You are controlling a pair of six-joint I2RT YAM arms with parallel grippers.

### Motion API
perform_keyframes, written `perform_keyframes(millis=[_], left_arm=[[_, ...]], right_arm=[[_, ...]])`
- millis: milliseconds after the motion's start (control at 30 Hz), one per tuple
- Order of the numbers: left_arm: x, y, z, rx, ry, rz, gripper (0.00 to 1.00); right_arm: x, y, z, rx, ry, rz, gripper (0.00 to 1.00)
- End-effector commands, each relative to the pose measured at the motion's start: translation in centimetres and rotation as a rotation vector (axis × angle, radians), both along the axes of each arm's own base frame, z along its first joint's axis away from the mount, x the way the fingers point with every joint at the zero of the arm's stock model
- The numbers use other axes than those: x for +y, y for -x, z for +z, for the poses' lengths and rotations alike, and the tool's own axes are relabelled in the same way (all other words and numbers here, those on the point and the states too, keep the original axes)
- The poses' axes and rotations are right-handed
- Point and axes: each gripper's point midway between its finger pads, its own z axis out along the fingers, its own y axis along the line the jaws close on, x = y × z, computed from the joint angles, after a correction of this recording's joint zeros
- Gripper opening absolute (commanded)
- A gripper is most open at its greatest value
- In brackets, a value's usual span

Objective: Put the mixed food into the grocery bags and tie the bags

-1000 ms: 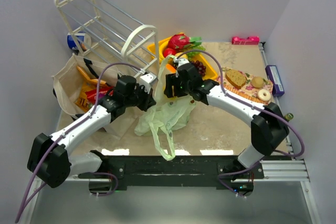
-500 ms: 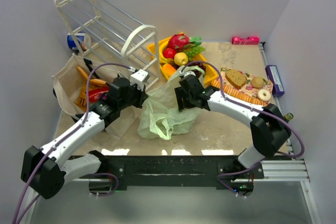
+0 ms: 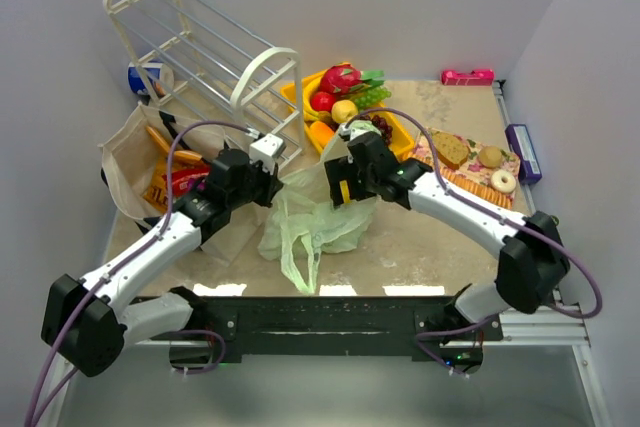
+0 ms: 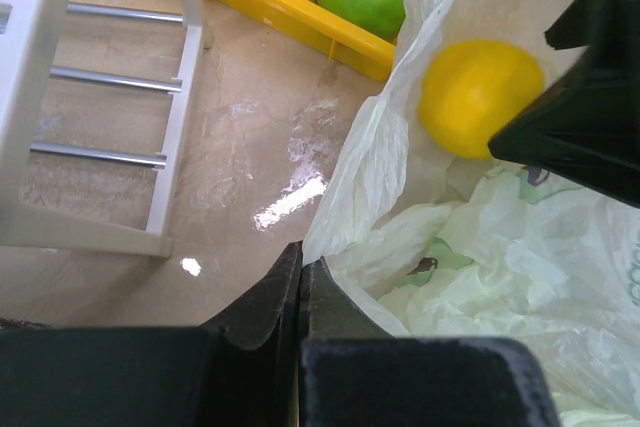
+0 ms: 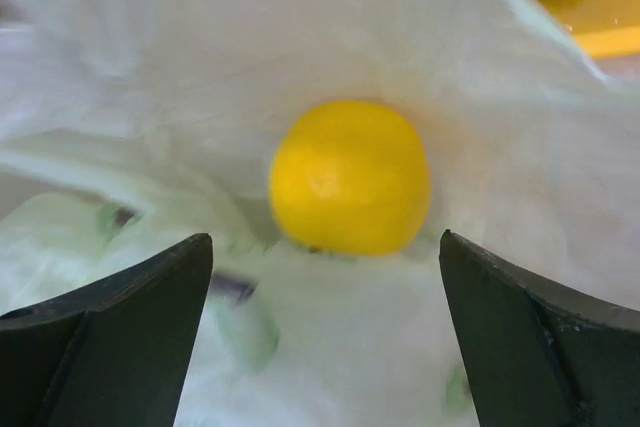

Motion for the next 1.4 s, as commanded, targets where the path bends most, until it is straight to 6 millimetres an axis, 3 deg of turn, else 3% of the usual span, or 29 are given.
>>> perform_keyframes(millis=[0, 200, 233, 333, 467, 533, 600, 767, 800, 867, 900, 1000, 1033, 1100, 1133, 1200, 1267, 1333, 1367], left_arm=[[-0.1, -0.7, 0.8, -0.025, 0.010, 0.004, 0.00], [0.9, -1.3, 0.9, -0.040, -0.021, 0.063, 0.00], [1.2, -1.3, 0.7, -0.036, -0.031, 0.076, 0.00], [2.1, -1.6, 0.6, -0.042, -0.057, 0.121, 0.00], [3.1, -1.9, 0.7, -0.053, -0.083, 0.172, 0.00], [3.3, -1.9, 0.8, -0.057, -0.086, 0.179, 0.00], [3.5, -1.9, 0.9, -0.064, -0.084, 0.189, 0.00], [3.4, -2.1, 0.8, -0.068, -0.091, 0.189, 0.00], [3.4, -2.1, 0.6, -0.061, -0.094, 0.189, 0.00], [3.5, -2.1, 0.6, -0.061, -0.101, 0.191, 0.00], [3.5, -2.1, 0.6, -0.063, -0.100, 0.191, 0.00], [3.4, -2.1, 0.7, -0.067, -0.097, 0.184, 0.00], [3.4, -2.1, 0.8, -0.069, -0.096, 0.183, 0.00], [3.4, -2.1, 0.7, -0.071, -0.096, 0.183, 0.00], [3.4, -2.1, 0.6, -0.069, -0.097, 0.180, 0.00], [3.3, -2.2, 0.5, -0.066, -0.099, 0.177, 0.00], [3.2, -2.2, 0.2, -0.056, -0.104, 0.170, 0.00], [3.1, -2.2, 0.1, -0.051, -0.107, 0.166, 0.00], [3.1, -2.2, 0.1, -0.052, -0.106, 0.165, 0.00]], right_arm=[[1.9, 1.5, 7.9, -0.114, -0.176, 0.134, 0.99], [1.1, 3.9, 14.0, -0.213, -0.286, 0.186, 0.99], [0.5, 3.9, 15.9, -0.255, -0.306, 0.171, 0.99], [-1.2, 2.8, 18.1, -0.309, -0.275, 0.088, 0.99], [-4.0, -0.1, 18.6, -0.326, -0.239, -0.018, 0.96], [-4.5, -1.1, 18.4, -0.314, -0.268, -0.022, 0.91], [-6.4, -3.3, 18.3, -0.335, -0.274, -0.092, 0.88], [-8.5, -8.0, 15.8, -0.299, -0.267, -0.160, 0.75], [-8.5, -9.3, 14.1, -0.272, -0.248, -0.172, 0.73], [-9.0, -11.1, 13.0, -0.262, -0.223, -0.209, 0.67], [-9.0, -12.3, 11.4, -0.230, -0.201, -0.217, 0.66], [-8.9, -14.4, 9.8, -0.219, -0.181, -0.238, 0.62], [-8.7, -15.3, 8.1, -0.190, -0.167, -0.245, 0.61], [-8.3, -16.5, 7.9, -0.195, -0.169, -0.247, 0.58], [-8.4, -17.3, 6.1, -0.170, -0.143, -0.261, 0.57], [-8.2, -18.5, 5.7, -0.168, -0.135, -0.264, 0.56], [-8.3, -19.4, 3.2, -0.120, -0.105, -0.272, 0.48], [-8.5, -20.4, 2.8, -0.120, -0.086, -0.290, 0.44], [-8.8, -20.8, 1.2, -0.093, -0.065, -0.301, 0.44]])
